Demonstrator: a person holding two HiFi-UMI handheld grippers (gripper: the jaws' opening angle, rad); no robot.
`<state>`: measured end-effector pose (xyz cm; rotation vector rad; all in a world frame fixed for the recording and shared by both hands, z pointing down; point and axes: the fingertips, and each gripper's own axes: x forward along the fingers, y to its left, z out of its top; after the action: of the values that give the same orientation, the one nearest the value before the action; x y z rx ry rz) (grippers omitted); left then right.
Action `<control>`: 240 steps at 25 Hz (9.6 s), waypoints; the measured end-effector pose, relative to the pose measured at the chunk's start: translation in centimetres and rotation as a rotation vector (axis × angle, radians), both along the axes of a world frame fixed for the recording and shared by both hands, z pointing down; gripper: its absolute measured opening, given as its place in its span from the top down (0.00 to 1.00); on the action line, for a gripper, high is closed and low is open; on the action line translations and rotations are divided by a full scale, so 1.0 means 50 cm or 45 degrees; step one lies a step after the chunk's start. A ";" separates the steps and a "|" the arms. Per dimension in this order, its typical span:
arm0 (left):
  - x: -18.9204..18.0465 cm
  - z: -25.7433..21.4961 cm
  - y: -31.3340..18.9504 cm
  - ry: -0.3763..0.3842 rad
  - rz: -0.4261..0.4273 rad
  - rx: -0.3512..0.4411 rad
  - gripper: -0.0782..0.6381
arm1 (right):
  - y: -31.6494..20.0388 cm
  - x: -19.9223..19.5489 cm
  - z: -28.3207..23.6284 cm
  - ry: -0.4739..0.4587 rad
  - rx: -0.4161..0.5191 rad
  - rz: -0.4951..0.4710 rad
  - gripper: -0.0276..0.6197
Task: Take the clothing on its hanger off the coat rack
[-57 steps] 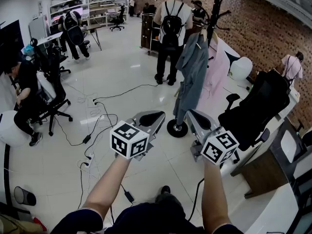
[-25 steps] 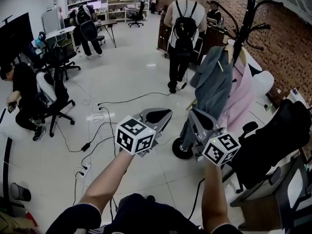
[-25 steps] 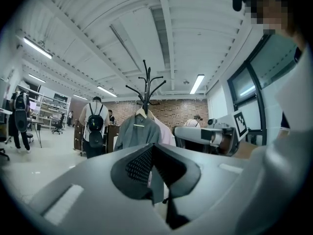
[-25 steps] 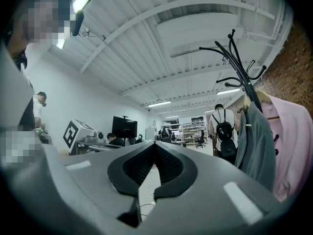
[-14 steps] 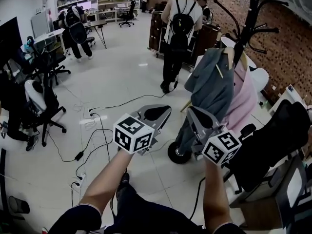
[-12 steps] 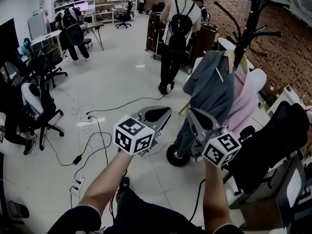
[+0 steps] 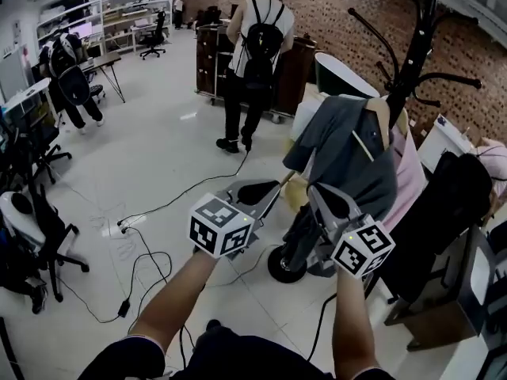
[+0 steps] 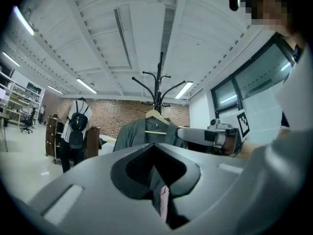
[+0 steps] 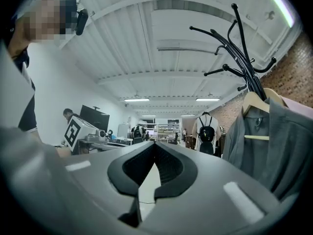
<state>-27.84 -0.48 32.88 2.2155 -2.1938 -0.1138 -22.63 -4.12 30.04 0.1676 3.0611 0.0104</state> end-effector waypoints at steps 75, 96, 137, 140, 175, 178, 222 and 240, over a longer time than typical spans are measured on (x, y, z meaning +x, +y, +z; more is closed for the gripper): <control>-0.108 -0.197 -0.653 -0.631 0.817 0.140 0.61 | -0.305 -0.011 -0.047 0.032 0.090 1.166 0.96; -0.057 -0.151 -0.764 -1.167 0.999 -0.078 0.71 | -0.315 0.057 -0.049 0.016 0.091 1.309 0.96; -0.167 -0.358 -0.695 -1.150 0.763 0.075 0.72 | -0.229 0.004 -0.050 -0.043 0.078 1.337 0.96; -0.178 -0.374 -0.695 -1.157 0.752 0.085 0.72 | -0.215 0.011 -0.048 -0.050 0.074 1.370 0.96; -0.124 -0.169 -0.503 -1.137 0.702 -0.025 0.71 | -0.140 0.085 -0.012 -0.068 0.005 1.266 0.96; -0.090 -0.152 -0.476 -1.138 0.689 -0.049 0.71 | -0.125 0.119 -0.016 -0.061 -0.001 1.242 0.96; 0.865 -0.179 -0.748 -1.054 1.132 0.123 0.71 | -0.211 0.915 0.010 -0.053 -0.014 1.827 0.96; 1.022 -0.222 -1.150 -1.062 1.104 0.143 0.71 | -0.585 1.035 0.024 -0.097 -0.059 1.839 0.96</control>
<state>23.26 -57.96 21.79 3.4508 -1.1355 0.8400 29.13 -33.37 31.24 -1.8724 2.3657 0.0249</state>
